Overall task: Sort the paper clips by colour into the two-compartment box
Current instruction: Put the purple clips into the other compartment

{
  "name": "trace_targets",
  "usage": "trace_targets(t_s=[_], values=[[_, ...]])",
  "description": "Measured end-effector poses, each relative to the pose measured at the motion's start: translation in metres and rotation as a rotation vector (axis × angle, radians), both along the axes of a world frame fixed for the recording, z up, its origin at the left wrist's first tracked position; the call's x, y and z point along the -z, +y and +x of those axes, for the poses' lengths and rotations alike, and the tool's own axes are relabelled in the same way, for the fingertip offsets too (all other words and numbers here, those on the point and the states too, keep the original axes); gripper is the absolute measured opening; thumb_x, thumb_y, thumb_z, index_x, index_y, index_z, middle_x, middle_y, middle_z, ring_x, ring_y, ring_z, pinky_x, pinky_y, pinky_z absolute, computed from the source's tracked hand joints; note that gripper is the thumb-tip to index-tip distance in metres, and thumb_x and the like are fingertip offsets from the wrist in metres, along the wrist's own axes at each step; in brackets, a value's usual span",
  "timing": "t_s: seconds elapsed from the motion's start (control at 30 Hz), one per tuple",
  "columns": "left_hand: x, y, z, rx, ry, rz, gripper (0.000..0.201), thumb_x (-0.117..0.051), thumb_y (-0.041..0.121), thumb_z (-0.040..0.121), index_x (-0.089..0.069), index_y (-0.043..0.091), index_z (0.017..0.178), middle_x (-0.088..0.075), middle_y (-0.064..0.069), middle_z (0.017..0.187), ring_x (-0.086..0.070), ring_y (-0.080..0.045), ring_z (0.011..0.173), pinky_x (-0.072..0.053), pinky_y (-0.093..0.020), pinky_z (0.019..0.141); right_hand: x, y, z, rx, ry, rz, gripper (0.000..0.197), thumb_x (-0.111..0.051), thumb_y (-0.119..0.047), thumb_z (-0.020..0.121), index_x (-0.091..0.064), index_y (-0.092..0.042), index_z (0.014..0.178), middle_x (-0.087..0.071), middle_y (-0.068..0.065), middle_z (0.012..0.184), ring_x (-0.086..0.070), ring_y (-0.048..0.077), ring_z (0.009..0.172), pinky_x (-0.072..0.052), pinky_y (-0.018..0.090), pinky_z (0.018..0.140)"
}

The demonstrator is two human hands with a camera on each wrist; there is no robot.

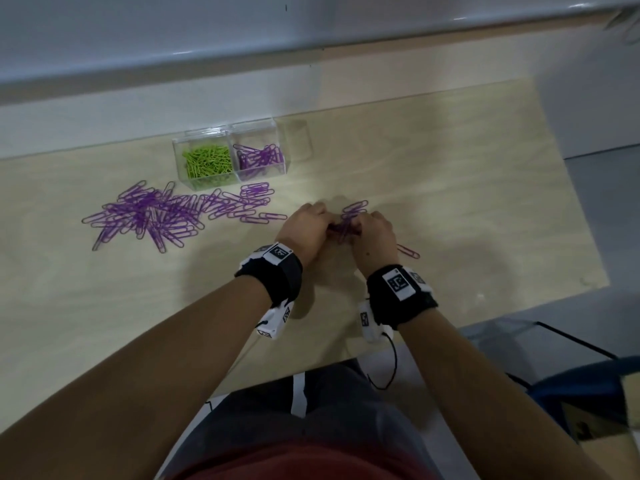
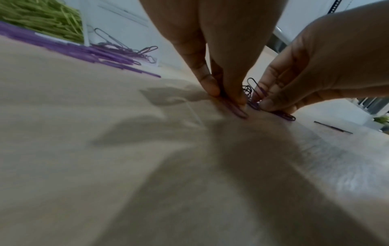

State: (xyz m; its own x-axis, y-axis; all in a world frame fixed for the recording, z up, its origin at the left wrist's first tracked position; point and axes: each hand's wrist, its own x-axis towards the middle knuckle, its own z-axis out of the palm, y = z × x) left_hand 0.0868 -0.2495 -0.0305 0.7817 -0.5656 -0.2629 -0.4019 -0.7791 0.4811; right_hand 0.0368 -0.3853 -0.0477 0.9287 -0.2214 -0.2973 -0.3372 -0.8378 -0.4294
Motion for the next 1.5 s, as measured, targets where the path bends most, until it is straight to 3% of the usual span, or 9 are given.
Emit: trace_targets(t_s=[0.27,0.47,0.63,0.8,0.97,1.07,1.27,1.37,1.5], values=[[-0.002,0.016,0.007,0.038,0.009,0.332,0.037,-0.036,-0.004,0.092,-0.034,-0.006,0.129,-0.036,-0.024,0.134,-0.036,-0.038,0.123,-0.038,-0.043,0.101,-0.006,0.022,0.005,-0.277,-0.004,-0.124,0.022,-0.051,0.008,0.077,-0.059,0.009,0.098,-0.060,0.030,0.098,-0.059,0.043,0.084,-0.048,0.044,0.072],[-0.011,0.015,0.009,-0.130,0.093,-0.020,0.019,-0.055,0.011,0.089,-0.053,0.000,0.104,-0.058,-0.020,0.109,-0.055,-0.035,0.101,-0.041,-0.036,0.081,-0.021,-0.011,0.005,-0.233,0.161,-0.125,0.018,-0.053,-0.018,0.086,-0.065,-0.005,0.088,-0.065,0.017,0.091,-0.061,0.035,0.085,-0.042,0.032,0.066],[-0.041,0.053,0.039,-0.478,-0.059,-0.413,0.011,-0.062,0.012,0.086,-0.056,0.003,0.084,-0.061,-0.011,0.078,-0.055,-0.024,0.068,-0.040,-0.026,0.059,-0.046,-0.016,0.023,0.059,0.142,0.337,0.010,-0.073,-0.011,0.075,-0.072,-0.010,0.065,-0.065,0.009,0.059,-0.063,0.022,0.058,-0.056,0.034,0.062],[-0.042,0.066,0.080,-0.521,-0.146,-0.267,0.012,-0.059,0.014,0.087,-0.056,0.004,0.093,-0.061,-0.014,0.094,-0.056,-0.028,0.085,-0.046,-0.038,0.071,-0.080,0.025,0.085,0.108,-0.081,0.609,0.026,-0.068,0.002,0.073,-0.063,-0.017,0.057,-0.060,0.012,0.054,-0.057,0.024,0.049,-0.054,0.043,0.059],[-0.042,0.067,0.094,-0.449,-0.087,-0.130,0.032,-0.061,0.006,0.082,-0.056,0.002,0.113,-0.060,-0.017,0.114,-0.056,-0.032,0.102,-0.045,-0.036,0.084,-0.078,0.068,0.147,-0.094,-0.253,0.338,0.004,-0.070,-0.012,0.073,-0.071,-0.016,0.074,-0.069,0.005,0.076,-0.062,0.013,0.066,-0.051,0.013,0.064],[-0.043,0.075,0.091,-0.458,-0.133,-0.172,0.041,-0.060,0.003,0.080,-0.054,0.005,0.121,-0.059,-0.015,0.118,-0.059,-0.031,0.099,-0.049,-0.038,0.086,-0.070,0.071,0.155,-0.171,-0.179,0.220,0.012,-0.071,-0.018,0.077,-0.073,-0.011,0.087,-0.071,0.009,0.091,-0.066,0.020,0.082,-0.053,0.027,0.082],[-0.027,0.068,0.039,-0.117,-0.205,-0.216,0.028,-0.064,0.016,0.081,-0.062,0.010,0.108,-0.060,-0.012,0.105,-0.058,-0.030,0.093,-0.048,-0.034,0.075,-0.056,-0.016,0.099,-0.224,-0.123,0.067,0.026,-0.053,0.001,0.080,-0.070,-0.006,0.099,-0.070,0.013,0.103,-0.066,0.027,0.093,-0.044,0.022,0.085],[-0.006,0.038,0.012,0.122,0.028,-0.040,0.066,-0.074,0.032,0.074,-0.047,0.012,0.131,-0.042,-0.009,0.134,-0.040,-0.027,0.119,-0.040,-0.039,0.099,-0.045,-0.069,0.048,-0.117,0.075,-0.019,0.035,-0.052,0.003,0.080,-0.064,-0.007,0.111,-0.061,0.015,0.113,-0.059,0.029,0.103,-0.039,0.023,0.085],[0.012,-0.004,0.006,0.310,0.017,0.099,0.106,-0.079,0.047,0.063,-0.021,0.015,0.146,-0.020,-0.006,0.152,-0.022,-0.028,0.134,-0.030,-0.043,0.108,-0.030,-0.103,-0.009,-0.024,0.156,-0.075,0.038,-0.067,-0.006,0.076,-0.062,-0.008,0.113,-0.054,0.018,0.116,-0.056,0.034,0.102,-0.045,0.034,0.087]])
